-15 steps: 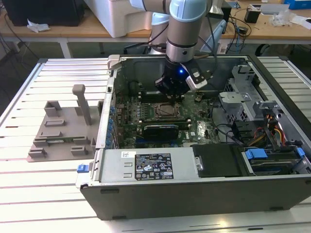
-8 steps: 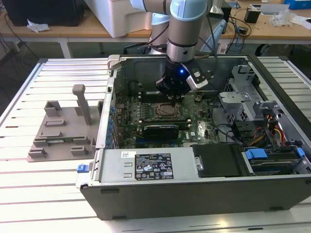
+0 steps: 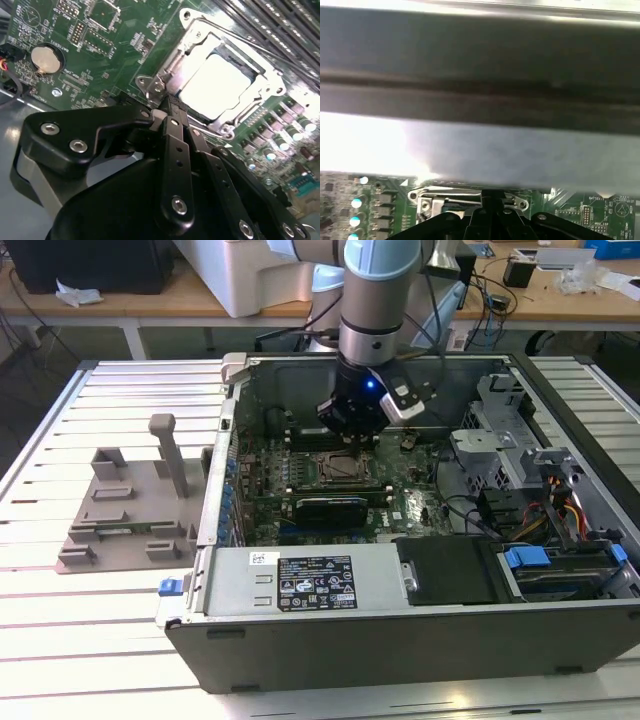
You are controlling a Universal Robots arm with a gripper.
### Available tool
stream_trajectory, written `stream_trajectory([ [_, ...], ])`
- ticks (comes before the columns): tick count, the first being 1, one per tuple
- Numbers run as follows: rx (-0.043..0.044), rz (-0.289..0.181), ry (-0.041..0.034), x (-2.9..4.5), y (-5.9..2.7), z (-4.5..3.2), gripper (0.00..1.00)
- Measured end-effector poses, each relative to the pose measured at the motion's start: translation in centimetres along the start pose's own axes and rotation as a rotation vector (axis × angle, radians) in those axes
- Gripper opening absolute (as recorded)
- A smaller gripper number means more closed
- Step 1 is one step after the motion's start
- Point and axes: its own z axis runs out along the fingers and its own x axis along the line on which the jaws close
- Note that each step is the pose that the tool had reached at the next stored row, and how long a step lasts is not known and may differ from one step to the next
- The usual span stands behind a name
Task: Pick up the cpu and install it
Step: 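Install the first cpu locking lever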
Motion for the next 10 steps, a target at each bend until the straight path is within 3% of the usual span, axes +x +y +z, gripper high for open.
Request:
stream_trajectory([
  [5, 0.0003, 0.000, -0.0058, 0.70, 0.08, -0.41, 0.11],
  [7, 0.0007, 0.000, -0.0071, 1.97, 0.18, -0.40, 0.11],
  [10, 0.0007, 0.000, -0.0083, 3.28, 0.32, -0.38, 0.11],
])
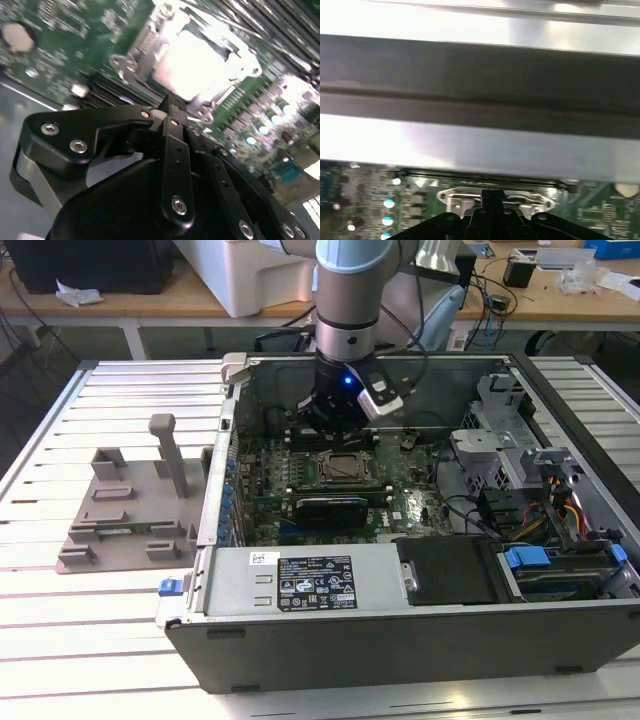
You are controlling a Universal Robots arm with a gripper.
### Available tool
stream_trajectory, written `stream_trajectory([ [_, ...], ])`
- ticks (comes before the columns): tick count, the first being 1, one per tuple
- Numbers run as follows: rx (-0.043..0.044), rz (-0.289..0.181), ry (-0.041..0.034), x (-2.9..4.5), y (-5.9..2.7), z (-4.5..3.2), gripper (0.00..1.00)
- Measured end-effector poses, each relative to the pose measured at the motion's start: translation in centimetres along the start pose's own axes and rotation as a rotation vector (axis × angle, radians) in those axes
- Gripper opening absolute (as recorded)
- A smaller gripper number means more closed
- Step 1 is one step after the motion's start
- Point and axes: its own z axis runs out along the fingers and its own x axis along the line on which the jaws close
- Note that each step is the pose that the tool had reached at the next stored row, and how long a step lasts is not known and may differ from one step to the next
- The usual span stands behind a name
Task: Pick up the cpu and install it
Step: 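Install the first cpu locking lever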
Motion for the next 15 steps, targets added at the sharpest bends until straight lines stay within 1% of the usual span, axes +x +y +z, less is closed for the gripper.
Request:
stream_trajectory([
  [1, 0.0001, 0.000, -0.0001, 0.36, 0.04, 0.00, 0.11],
  [2, 0.0000, 0.000, -0.0003, 0.87, 0.10, 0.01, 0.11],
  [3, -0.0001, 0.000, -0.0004, 1.17, 0.13, 0.01, 0.11],
  [5, -0.0015, 0.000, -0.0005, 1.60, 0.22, 0.02, 0.11],
  [6, -0.0043, 0.000, -0.0008, 1.73, 0.29, 0.02, 0.11],
  [7, -0.0080, 0.000, -0.0008, 1.75, 0.29, 0.01, 0.11],
  [8, -0.0134, 0.001, -0.0013, 1.75, 0.30, 0.01, 0.11],
  [9, -0.0277, 0.002, -0.0025, 1.75, 0.31, 0.02, 0.11],
  [10, -0.0401, 0.003, -0.0033, 1.75, 0.31, 0.02, 0.11],
  [15, -0.0488, 0.003, -0.0040, 1.72, 0.31, 0.02, 0.11],
])
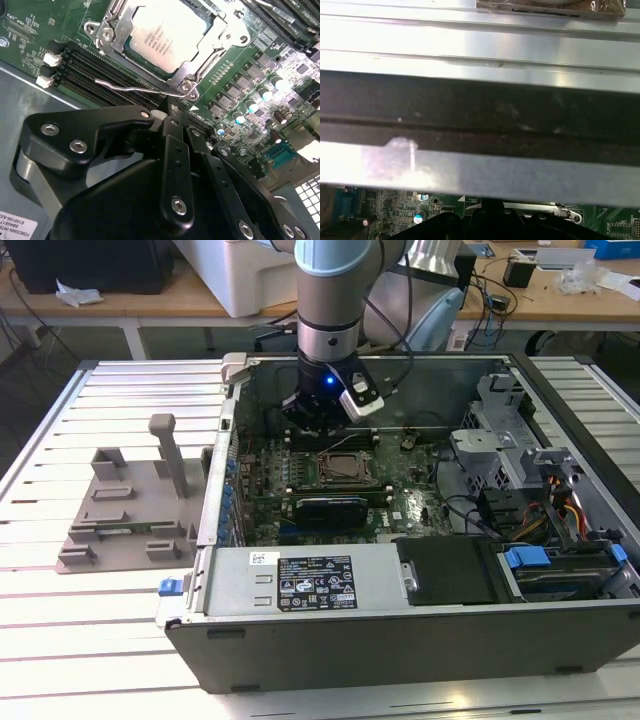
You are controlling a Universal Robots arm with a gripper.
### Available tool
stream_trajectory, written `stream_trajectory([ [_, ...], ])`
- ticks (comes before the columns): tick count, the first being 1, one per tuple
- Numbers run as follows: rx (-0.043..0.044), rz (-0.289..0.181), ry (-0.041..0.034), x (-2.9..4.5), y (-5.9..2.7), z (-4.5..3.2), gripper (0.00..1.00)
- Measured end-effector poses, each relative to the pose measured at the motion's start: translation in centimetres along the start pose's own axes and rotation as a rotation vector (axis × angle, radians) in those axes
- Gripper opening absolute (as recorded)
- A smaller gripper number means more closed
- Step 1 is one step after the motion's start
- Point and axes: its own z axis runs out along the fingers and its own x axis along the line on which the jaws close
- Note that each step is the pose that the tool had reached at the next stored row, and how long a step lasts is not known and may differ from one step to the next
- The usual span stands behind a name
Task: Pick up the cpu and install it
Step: 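Install the first cpu locking lever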
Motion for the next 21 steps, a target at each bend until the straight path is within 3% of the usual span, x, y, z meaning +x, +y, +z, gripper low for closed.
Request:
stream_trajectory([
  [1, -0.0026, 0.000, -0.0001, 0.01, -0.01, -0.01, 0.11],
  [3, -0.0220, 0.000, -0.0014, 0.01, 0.00, 0.00, 0.11],
  [8, -0.0389, 0.000, -0.0025, 0.00, -0.01, 0.00, 0.11],
  [21, -0.0395, 0.000, -0.0021, -0.89, -0.34, -0.02, 0.11],
])
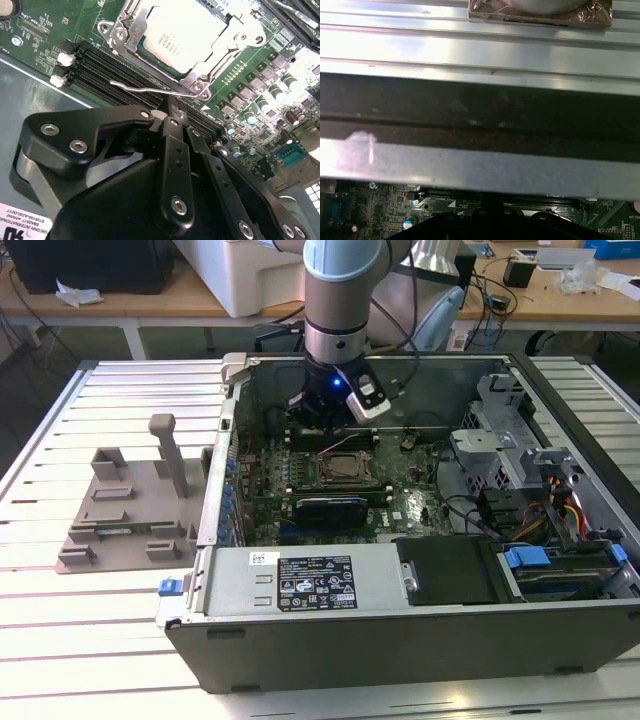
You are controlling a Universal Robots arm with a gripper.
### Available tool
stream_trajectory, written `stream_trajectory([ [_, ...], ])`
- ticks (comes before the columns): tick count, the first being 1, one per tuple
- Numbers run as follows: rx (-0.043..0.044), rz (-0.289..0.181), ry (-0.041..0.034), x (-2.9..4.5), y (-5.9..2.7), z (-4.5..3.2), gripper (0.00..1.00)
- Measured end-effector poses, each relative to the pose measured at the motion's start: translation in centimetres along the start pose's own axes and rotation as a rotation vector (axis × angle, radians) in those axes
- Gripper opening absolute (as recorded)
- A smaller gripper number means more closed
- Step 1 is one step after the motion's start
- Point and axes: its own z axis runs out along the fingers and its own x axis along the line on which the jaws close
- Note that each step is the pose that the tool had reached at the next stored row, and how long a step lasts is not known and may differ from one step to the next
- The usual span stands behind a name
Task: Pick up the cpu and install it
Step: 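Install the first cpu locking lever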
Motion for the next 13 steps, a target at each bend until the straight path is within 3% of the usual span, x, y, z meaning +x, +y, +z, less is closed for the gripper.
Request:
stream_trajectory([
  [9, 0.0000, 0.000, 0.0011, -1.36, -0.22, 0.05, 0.11],
  [13, -0.0001, 0.000, 0.0014, -1.93, 0.09, 0.17, 0.11],
])
